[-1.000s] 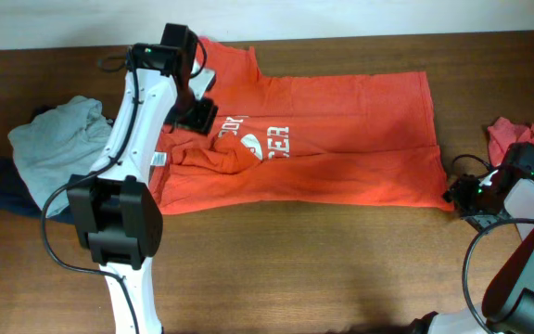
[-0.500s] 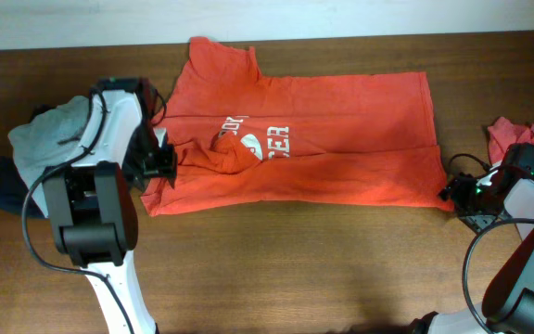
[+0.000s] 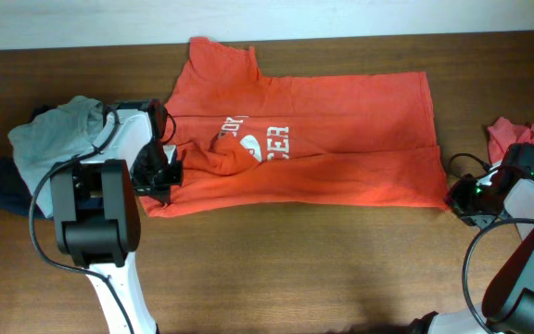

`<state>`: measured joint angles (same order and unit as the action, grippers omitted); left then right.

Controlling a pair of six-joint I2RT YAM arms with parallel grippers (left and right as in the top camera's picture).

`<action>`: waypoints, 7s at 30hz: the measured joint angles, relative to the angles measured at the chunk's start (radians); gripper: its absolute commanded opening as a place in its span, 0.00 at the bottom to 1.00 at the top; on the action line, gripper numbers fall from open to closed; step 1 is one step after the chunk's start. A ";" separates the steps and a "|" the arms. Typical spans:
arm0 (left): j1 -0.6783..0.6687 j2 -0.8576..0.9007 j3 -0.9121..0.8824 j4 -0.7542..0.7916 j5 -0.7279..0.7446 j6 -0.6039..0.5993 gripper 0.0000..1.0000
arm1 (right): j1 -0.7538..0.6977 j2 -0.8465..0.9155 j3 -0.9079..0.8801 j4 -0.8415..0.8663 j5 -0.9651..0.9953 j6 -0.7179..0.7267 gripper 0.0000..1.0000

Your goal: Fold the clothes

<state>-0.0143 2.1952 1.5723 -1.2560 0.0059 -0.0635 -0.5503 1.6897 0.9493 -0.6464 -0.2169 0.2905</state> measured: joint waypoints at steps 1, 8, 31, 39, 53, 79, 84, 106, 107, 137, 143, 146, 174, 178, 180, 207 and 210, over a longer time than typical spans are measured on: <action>0.000 0.000 0.000 0.000 -0.014 0.000 0.01 | 0.000 0.000 0.000 -0.006 0.016 0.000 0.04; 0.024 -0.001 -0.001 0.005 -0.060 0.000 0.01 | -0.027 0.000 0.000 0.004 0.052 0.000 0.04; 0.061 -0.002 -0.003 0.009 -0.110 0.000 0.02 | -0.040 0.000 -0.002 -0.032 -0.140 -0.133 0.72; 0.061 -0.002 -0.003 0.009 -0.113 0.000 0.02 | 0.030 0.045 -0.019 0.016 -0.165 -0.147 0.53; 0.061 -0.002 -0.005 -0.007 -0.119 0.002 0.01 | 0.034 0.051 -0.015 -0.058 -0.042 -0.132 0.04; 0.065 -0.013 0.246 -0.264 -0.128 0.014 0.52 | -0.090 0.052 0.184 -0.180 0.039 -0.051 0.50; 0.068 -0.045 0.473 -0.190 -0.014 0.011 0.63 | -0.088 0.043 0.377 -0.206 -0.078 -0.067 0.56; -0.058 0.384 0.552 0.904 0.328 0.008 0.61 | 0.183 0.013 0.470 -0.253 -0.278 -0.165 0.57; -0.056 0.404 0.552 0.943 0.327 0.005 0.61 | 0.183 0.013 0.470 -0.269 -0.278 -0.164 0.57; -0.119 0.502 0.671 1.006 0.198 -0.005 0.00 | 0.183 0.013 0.469 -0.357 -0.225 -0.179 0.56; -0.119 0.501 0.887 0.669 0.199 0.057 0.00 | 0.183 0.013 0.469 -0.357 -0.225 -0.183 0.56; -0.119 0.491 0.992 0.495 0.198 0.082 0.00 | 0.183 0.013 0.469 -0.357 -0.225 -0.183 0.56; -0.123 0.335 1.096 -0.431 0.169 0.109 0.00 | 0.183 0.013 0.469 -0.357 -0.225 -0.185 0.57; -0.132 0.335 1.094 -0.430 0.169 0.109 0.00 | 0.183 0.013 0.469 -0.357 -0.225 -0.185 0.56; -0.144 0.335 1.086 -0.430 0.169 0.109 0.00 | 0.183 0.013 0.469 -0.357 -0.225 -0.185 0.57; -0.191 0.314 0.892 -0.431 0.052 0.116 0.55 | 0.183 0.043 0.471 -0.043 -0.225 -0.186 0.67; -0.191 0.314 0.892 -0.429 0.045 0.116 0.55 | 0.183 0.107 0.472 0.037 -0.225 -0.185 0.67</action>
<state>-0.2054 2.5095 2.4641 -1.6852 0.0505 0.0528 -0.3676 1.7966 1.4208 -0.6090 -0.4419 0.1059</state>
